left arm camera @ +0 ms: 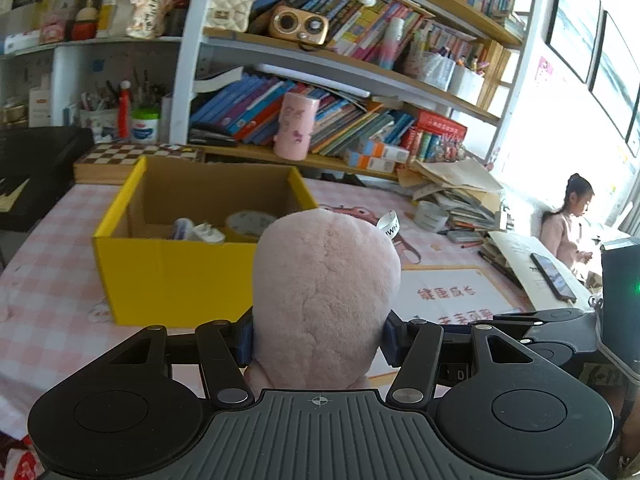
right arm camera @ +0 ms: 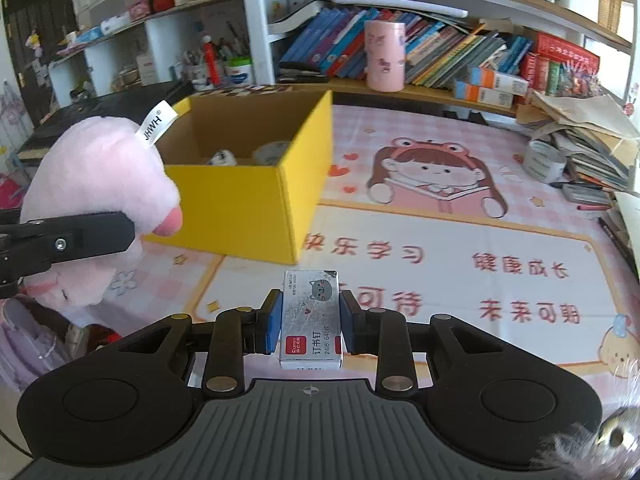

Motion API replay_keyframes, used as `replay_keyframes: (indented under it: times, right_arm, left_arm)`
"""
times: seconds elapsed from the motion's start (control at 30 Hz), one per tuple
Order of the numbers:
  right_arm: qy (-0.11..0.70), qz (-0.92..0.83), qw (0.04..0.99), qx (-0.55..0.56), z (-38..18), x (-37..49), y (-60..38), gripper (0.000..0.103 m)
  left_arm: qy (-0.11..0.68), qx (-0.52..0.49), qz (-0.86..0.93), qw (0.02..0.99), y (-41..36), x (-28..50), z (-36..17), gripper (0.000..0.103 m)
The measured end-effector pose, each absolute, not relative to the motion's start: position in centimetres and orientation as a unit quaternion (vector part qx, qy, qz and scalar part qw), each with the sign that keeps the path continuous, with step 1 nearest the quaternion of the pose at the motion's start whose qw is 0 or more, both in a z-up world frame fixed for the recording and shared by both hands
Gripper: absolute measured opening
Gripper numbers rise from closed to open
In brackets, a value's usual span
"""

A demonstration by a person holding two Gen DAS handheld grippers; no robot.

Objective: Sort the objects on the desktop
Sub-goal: 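Lift the pig and card box and carry both toward the yellow box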

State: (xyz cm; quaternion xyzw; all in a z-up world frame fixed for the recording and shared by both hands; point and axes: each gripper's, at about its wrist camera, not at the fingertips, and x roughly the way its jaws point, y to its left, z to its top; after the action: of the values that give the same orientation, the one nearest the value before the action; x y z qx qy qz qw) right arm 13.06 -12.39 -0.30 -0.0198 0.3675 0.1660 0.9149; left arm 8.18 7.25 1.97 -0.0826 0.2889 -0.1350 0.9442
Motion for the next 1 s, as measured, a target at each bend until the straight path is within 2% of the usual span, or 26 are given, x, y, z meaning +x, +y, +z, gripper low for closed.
replay_keyframes:
  times: [1.0]
  right_arm:
    - [0.350, 0.286, 0.890, -0.063, 1.5, 12.9, -3.7, 0.027]
  left_arm:
    - [0.255, -0.122, -0.023, 0.959, 13.9, 5.6, 3.3, 0.057]
